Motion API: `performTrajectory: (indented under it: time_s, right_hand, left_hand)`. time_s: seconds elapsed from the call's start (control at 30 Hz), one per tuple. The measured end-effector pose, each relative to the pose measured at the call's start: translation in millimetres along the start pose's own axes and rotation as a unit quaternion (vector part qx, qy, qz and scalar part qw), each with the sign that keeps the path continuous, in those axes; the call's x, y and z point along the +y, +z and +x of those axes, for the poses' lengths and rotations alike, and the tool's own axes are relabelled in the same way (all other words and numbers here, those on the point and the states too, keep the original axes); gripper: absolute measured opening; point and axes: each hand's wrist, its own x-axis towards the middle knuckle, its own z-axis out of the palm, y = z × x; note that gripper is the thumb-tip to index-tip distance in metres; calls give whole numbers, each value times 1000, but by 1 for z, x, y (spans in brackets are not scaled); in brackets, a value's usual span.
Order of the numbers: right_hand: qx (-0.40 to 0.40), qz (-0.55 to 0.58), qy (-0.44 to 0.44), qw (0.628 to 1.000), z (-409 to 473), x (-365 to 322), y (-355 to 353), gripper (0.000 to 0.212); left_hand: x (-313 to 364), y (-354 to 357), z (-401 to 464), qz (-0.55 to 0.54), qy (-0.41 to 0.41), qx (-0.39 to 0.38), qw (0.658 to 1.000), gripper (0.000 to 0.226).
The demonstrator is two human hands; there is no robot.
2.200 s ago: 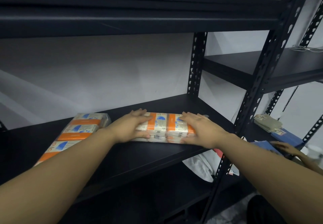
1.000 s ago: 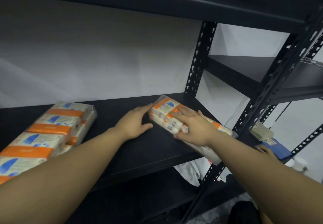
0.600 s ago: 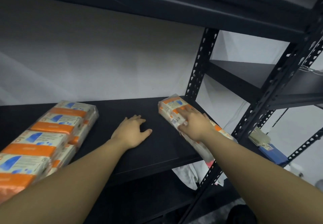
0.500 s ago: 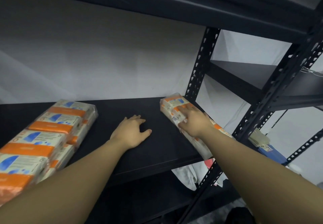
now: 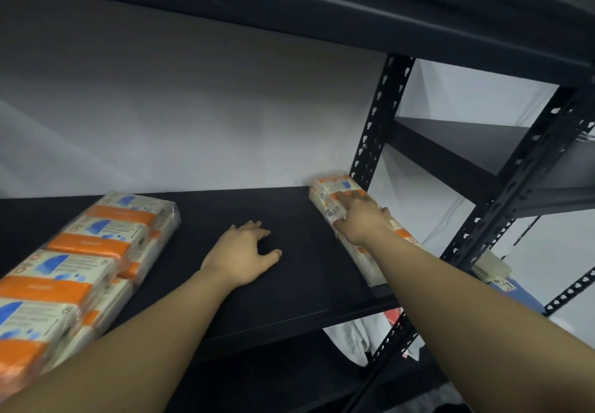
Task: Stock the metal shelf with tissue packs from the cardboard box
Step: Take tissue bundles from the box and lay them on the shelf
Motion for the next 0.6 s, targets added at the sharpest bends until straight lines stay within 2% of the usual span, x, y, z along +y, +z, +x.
performTrajectory:
  time_s: [0.2, 0.37, 0.5, 0.6]
  right_hand:
    - [-13, -1, -8, 1000, 0, 2, -4, 73]
    - [29, -46, -80, 995, -10, -9, -8, 68]
    - [48, 1, -164, 985, -34, -40, -2, 72]
    - [11, 59, -210, 976, -57, -66, 17, 75]
  left_hand:
    - [2, -4, -3, -21, -3, 0, 1000, 70]
    - [-1, -22, -19, -40, -9, 17, 999, 75]
    - [-17, -56, -44, 46, -13, 75, 996, 77]
    - [-35, -85, -69, 159, -33, 90, 983, 78]
